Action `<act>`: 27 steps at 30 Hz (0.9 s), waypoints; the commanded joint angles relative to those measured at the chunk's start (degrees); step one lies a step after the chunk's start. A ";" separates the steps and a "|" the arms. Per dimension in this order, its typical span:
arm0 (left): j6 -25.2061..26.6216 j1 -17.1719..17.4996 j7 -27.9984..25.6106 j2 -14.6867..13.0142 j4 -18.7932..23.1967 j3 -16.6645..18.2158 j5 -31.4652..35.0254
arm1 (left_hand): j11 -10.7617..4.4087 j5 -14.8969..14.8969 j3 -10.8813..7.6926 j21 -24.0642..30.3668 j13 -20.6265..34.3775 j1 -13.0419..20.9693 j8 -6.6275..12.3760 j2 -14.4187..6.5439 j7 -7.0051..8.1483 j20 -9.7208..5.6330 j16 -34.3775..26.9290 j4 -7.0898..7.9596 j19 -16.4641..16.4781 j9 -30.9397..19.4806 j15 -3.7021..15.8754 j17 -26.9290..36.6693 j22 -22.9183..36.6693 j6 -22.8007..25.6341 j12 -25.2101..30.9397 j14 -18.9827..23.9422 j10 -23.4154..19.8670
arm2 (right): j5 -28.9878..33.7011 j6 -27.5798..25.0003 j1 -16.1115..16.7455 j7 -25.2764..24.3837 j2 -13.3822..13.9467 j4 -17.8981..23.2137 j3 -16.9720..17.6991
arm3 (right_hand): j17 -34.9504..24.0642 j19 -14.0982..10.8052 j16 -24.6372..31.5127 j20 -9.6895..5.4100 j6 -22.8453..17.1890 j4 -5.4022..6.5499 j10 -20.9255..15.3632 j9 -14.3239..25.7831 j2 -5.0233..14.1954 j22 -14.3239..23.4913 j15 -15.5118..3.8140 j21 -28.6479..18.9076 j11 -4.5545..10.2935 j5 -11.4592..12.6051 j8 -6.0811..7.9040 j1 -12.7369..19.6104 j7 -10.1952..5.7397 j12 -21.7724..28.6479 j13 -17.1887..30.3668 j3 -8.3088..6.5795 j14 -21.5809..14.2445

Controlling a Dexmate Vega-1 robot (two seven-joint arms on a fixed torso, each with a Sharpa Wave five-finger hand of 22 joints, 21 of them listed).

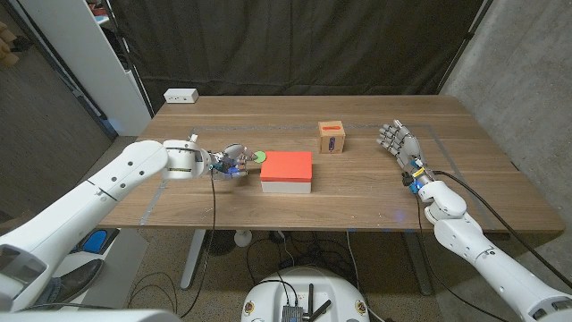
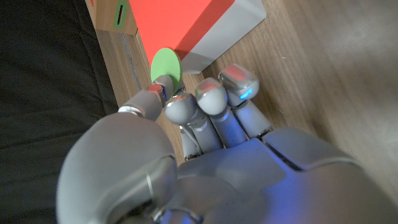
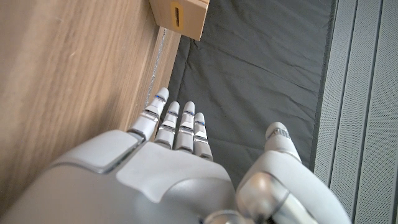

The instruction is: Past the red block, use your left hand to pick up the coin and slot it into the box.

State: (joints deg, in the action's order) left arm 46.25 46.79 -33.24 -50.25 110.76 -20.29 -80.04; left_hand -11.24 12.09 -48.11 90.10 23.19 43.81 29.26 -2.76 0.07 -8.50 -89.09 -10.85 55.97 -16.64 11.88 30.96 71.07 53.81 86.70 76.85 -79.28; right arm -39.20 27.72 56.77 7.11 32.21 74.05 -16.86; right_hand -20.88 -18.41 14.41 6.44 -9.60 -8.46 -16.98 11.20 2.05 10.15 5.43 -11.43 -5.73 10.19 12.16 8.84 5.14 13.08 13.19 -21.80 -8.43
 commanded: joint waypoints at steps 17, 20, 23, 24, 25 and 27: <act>-16.50 8.32 4.79 -0.23 5.92 3.01 16.34 | 0.18 0.32 0.99 0.03 0.16 2.42 -0.36 -0.89 -1.36 -3.49 -0.59 0.28 -0.63 -1.09 0.08 1.58 0.14 2.81 0.55 0.46 -0.47 | 1.84 0.00 6.87 -7.52 2.16 9.65 2.41 | -0.17 0.11 -0.01 0.33 -0.70 0.07 -0.50 -0.01 -0.07 0.11 -0.11 -0.10 0.11 0.04 -0.27 0.57 -0.01 0.29 0.40 0.35 -0.51; -18.34 9.05 4.50 0.15 6.42 2.83 19.12 | 0.33 0.36 1.00 0.08 0.08 2.57 -0.45 -0.94 -1.43 -3.50 -0.36 0.24 -0.70 -1.12 0.09 1.62 0.17 2.92 0.52 0.31 -0.51 | 2.19 0.25 7.36 -7.93 2.22 10.29 2.57 | -0.17 0.08 0.01 0.30 -0.71 0.07 -0.49 -0.01 -0.06 0.11 -0.06 -0.12 0.10 0.04 -0.26 0.58 -0.02 0.28 0.41 0.35 -0.56; -19.97 9.81 3.47 0.78 6.95 2.54 22.00 | 0.42 0.42 0.98 0.22 0.31 2.89 -0.53 -0.95 -1.65 -3.53 -0.34 0.10 -0.66 -1.09 0.11 1.92 0.21 3.12 0.70 0.36 -0.51 | 2.22 0.09 7.89 -8.44 2.22 11.06 2.73 | -0.17 0.06 -0.01 0.32 -0.75 0.07 -0.49 -0.01 -0.04 0.11 -0.06 -0.12 0.15 0.04 -0.25 0.59 -0.02 0.27 0.43 0.36 -0.53; -20.10 10.00 2.39 1.10 7.32 2.39 22.98 | 0.40 0.44 1.00 0.19 0.87 2.93 -0.61 -0.95 -1.79 -3.51 -0.48 0.14 -0.70 -1.02 0.11 2.14 0.20 3.17 1.01 0.55 -0.35 | 2.22 0.07 8.03 -8.56 2.19 11.24 2.76 | -0.18 0.07 0.00 0.31 -0.75 0.07 -0.48 -0.01 -0.04 0.11 -0.18 -0.12 0.11 0.05 -0.25 0.60 -0.02 0.27 0.43 0.36 -0.56; -20.62 10.27 1.71 1.41 7.55 2.24 24.11 | 0.54 0.47 1.02 0.25 0.46 3.05 -0.64 -0.88 -1.80 -3.50 -0.34 0.11 -0.72 -1.09 0.11 2.21 0.23 3.22 0.80 0.44 -0.56 | 2.38 0.04 8.17 -8.73 2.23 11.43 2.76 | -0.18 0.06 -0.01 0.31 -0.76 0.07 -0.43 -0.01 -0.04 0.11 -0.20 -0.12 0.13 0.05 -0.25 0.60 -0.02 0.25 0.44 0.36 -0.54; -21.96 10.74 1.13 1.89 7.74 1.85 26.59 | 0.63 0.49 1.10 0.27 0.39 3.07 -0.71 -0.84 -1.84 -3.49 -0.24 0.18 -0.70 -1.10 0.11 2.36 0.23 3.30 0.74 0.41 -0.56 | 2.36 -0.09 8.43 -8.93 2.21 11.81 2.80 | -0.18 0.06 0.00 0.32 -0.74 0.06 -0.47 -0.01 -0.03 0.11 -0.13 -0.13 0.11 0.05 -0.26 0.61 -0.03 0.26 0.46 0.36 -0.57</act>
State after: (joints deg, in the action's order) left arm 30.22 54.91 -29.16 -50.09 116.49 -17.57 -63.57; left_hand -10.82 12.20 -47.24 90.10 23.66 45.57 28.56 -2.87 0.07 -8.20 -89.09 -10.61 55.68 -16.66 11.87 33.05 71.10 53.81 87.13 76.85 -79.51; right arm -37.26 27.78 63.20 0.05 34.21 83.14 -14.70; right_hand -20.87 -18.41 14.41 6.44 -9.60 -8.23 -16.97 11.20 2.05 10.15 5.43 -11.43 -5.73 10.19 12.16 8.84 5.14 13.08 13.46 -21.57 -8.43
